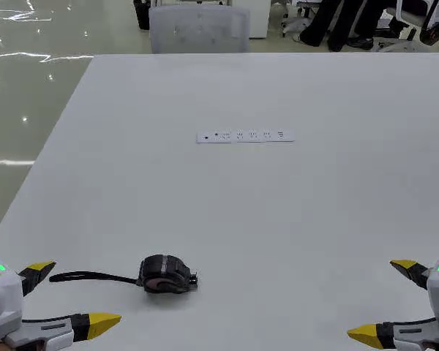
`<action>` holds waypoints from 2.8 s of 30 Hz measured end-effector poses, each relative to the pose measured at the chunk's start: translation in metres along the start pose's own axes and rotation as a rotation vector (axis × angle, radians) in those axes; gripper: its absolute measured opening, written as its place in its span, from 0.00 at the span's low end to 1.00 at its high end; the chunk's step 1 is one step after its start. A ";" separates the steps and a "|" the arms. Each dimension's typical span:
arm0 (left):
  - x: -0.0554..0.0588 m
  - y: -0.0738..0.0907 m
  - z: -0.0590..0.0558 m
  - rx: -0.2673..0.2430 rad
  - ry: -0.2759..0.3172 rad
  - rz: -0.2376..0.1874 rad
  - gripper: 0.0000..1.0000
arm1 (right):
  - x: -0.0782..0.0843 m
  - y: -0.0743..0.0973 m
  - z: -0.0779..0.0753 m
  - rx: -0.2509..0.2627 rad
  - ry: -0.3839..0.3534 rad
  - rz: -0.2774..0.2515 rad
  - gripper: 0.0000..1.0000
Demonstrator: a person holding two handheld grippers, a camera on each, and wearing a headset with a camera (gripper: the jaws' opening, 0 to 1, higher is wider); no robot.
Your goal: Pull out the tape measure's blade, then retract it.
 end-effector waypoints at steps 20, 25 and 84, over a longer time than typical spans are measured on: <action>-0.003 0.003 0.003 0.045 -0.078 0.043 1.00 | -0.007 0.005 -0.003 -0.016 0.048 0.018 0.99; 0.000 -0.002 -0.002 0.116 -0.115 0.094 1.00 | -0.013 0.004 -0.003 -0.018 0.054 0.017 1.00; -0.053 -0.116 -0.033 0.521 -0.723 0.391 0.64 | -0.112 -0.089 0.056 -0.303 0.344 0.022 0.97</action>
Point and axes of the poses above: the centre of the closed fingertips' face, and the gripper's own axes: y roughly backward along the fingers, z roughly to its left, x roughly out of its underside, the point moved 6 cm from there along y, roughly backward along the fingers, and after that the axes turned 6 degrees about -y, right-handed, at the moved point
